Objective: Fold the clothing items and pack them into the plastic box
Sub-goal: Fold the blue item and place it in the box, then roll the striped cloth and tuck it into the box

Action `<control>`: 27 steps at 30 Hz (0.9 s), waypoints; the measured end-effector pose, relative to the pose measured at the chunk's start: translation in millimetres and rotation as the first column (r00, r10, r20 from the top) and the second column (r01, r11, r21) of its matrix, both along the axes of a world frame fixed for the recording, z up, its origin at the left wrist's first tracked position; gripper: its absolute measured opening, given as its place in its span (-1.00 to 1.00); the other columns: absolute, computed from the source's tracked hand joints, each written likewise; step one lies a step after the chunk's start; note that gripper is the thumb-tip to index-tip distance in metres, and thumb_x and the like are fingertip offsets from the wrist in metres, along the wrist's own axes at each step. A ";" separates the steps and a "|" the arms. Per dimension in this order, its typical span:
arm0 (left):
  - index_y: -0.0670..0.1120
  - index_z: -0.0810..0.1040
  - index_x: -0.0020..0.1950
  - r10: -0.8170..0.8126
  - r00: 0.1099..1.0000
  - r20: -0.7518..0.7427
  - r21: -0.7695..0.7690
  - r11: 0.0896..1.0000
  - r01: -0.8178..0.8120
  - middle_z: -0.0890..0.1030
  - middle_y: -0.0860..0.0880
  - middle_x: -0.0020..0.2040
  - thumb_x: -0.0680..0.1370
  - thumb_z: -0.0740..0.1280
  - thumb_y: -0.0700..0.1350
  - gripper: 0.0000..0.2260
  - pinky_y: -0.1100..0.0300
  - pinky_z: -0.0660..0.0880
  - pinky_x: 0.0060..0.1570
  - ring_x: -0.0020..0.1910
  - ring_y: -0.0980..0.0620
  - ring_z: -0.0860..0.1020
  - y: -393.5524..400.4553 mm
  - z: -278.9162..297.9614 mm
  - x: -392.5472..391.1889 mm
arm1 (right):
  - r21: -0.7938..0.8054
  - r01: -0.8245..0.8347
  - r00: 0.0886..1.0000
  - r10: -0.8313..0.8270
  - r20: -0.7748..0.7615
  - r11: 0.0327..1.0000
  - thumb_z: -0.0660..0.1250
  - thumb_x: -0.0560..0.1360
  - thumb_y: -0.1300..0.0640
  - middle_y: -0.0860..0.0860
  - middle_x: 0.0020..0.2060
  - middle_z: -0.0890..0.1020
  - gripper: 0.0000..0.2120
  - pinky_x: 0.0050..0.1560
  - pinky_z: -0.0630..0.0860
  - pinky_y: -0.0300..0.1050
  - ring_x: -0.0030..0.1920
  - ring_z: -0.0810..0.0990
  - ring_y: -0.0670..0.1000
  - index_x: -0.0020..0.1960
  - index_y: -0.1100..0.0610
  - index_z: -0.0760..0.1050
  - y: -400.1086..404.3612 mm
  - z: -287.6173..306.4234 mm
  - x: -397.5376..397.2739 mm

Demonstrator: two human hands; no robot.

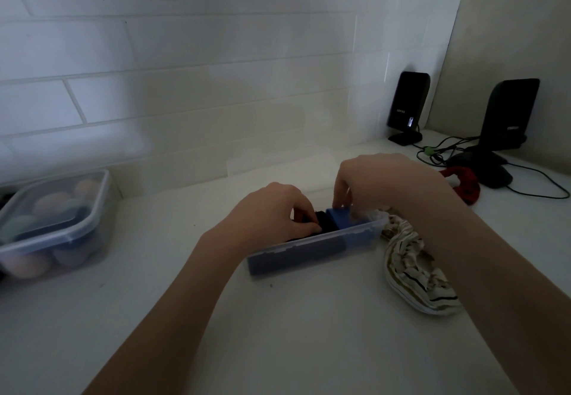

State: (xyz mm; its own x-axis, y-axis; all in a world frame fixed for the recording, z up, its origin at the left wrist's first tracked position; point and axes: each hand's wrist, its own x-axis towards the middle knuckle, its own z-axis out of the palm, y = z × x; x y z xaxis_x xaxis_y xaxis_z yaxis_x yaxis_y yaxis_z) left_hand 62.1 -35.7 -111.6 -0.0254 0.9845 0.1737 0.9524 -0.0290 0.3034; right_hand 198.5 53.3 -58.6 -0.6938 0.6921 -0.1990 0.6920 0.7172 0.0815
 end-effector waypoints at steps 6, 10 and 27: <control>0.08 0.66 -0.01 -0.002 1.000 0.000 -0.003 1.000 0.002 0.50 0.15 -0.26 0.46 0.36 0.05 -0.84 0.15 0.50 -0.18 -0.28 0.15 0.45 0.1 0.1 -0.8 | 0.020 0.025 0.999 -0.026 0.046 0.999 0.42 0.40 0.05 0.02 0.06 0.64 -0.68 -0.04 0.48 -0.09 0.00 0.61 0.08 0.15 0.02 0.59 4.0 -11.0 -8.4; 0.08 0.66 -0.01 0.002 1.000 0.002 -0.006 1.000 -0.002 0.49 0.17 -0.27 0.47 0.36 0.04 -0.85 0.14 0.51 -0.17 -0.28 0.15 0.46 -0.2 1.0 0.8 | -0.086 -0.006 1.000 0.007 0.011 0.996 0.44 0.39 0.15 0.03 0.10 0.64 -0.66 0.06 0.56 -0.05 0.05 0.63 0.08 0.17 0.05 0.57 9.2 -10.8 -7.2; 0.01 0.65 -0.12 0.091 0.995 0.028 0.177 0.980 -0.094 0.44 0.15 -0.37 0.52 0.28 0.04 -0.81 0.20 0.38 -0.26 -0.33 0.11 0.43 -2.1 1.2 -1.0 | -0.160 0.213 0.958 -0.239 -0.162 0.964 0.36 0.47 0.20 0.02 -0.02 0.52 -0.68 -0.24 0.50 -0.14 -0.20 0.51 0.02 0.21 0.09 0.48 56.2 -21.4 31.2</control>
State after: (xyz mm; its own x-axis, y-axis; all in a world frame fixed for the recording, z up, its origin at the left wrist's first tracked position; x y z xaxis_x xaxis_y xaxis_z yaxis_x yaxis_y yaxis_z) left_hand 61.2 -37.8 -110.4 -0.1200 0.9309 0.3449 0.9475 0.0037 0.3198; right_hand 229.7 109.4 -80.0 -0.5554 0.8090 -0.1927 0.8315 0.5356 -0.1475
